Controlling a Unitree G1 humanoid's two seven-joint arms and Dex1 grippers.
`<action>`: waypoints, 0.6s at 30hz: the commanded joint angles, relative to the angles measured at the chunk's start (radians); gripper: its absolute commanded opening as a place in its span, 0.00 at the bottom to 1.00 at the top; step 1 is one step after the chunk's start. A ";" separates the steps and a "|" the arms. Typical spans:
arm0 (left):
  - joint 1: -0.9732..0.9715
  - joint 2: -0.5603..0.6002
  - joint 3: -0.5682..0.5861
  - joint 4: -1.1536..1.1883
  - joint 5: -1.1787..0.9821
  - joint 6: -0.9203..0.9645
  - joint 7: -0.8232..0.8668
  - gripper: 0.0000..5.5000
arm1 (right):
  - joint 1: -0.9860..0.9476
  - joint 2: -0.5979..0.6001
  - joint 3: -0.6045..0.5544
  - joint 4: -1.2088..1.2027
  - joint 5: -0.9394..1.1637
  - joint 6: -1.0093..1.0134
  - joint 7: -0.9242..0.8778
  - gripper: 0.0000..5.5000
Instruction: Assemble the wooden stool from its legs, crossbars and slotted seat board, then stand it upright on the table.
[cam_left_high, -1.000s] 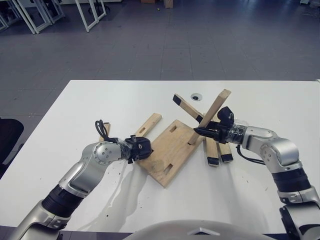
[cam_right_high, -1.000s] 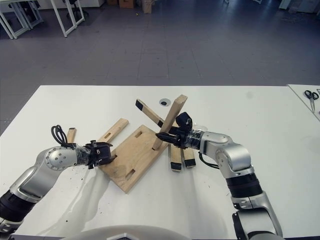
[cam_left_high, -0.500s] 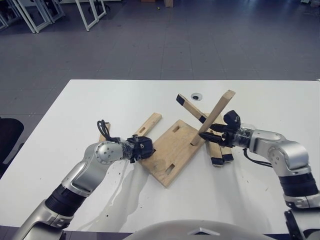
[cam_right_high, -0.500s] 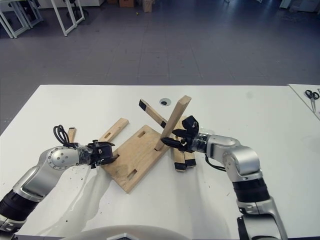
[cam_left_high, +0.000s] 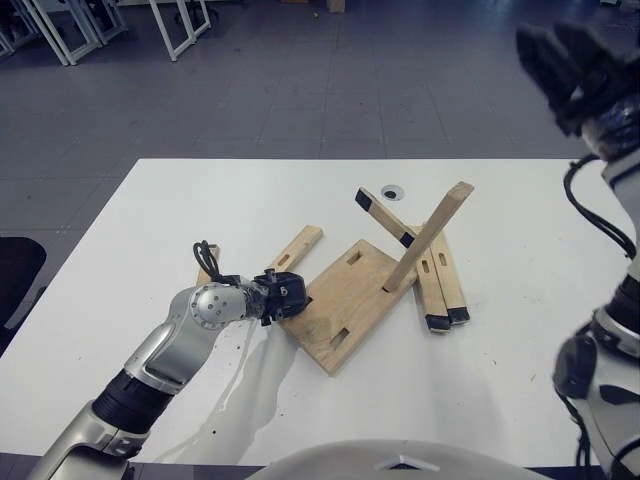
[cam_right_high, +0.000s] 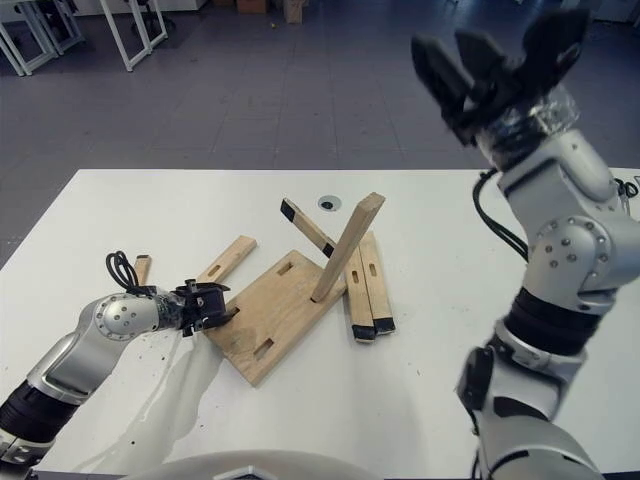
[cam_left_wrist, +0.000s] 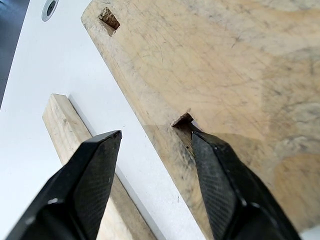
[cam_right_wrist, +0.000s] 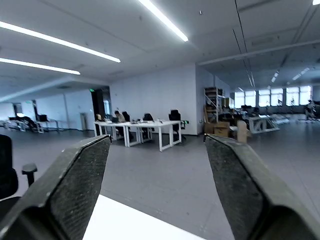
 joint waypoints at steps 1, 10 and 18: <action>0.047 -0.010 -0.056 0.063 0.021 0.035 -0.028 0.47 | 0.114 0.004 0.160 -0.007 -0.041 0.052 0.024 0.62; 0.050 -0.010 -0.056 0.062 0.020 0.038 -0.026 0.47 | 0.282 -0.017 0.302 0.001 -0.128 0.037 0.039 0.62; 0.040 -0.042 0.043 0.045 -0.021 -0.012 0.049 0.47 | 0.172 0.004 -0.016 -0.054 0.049 0.021 -0.138 0.62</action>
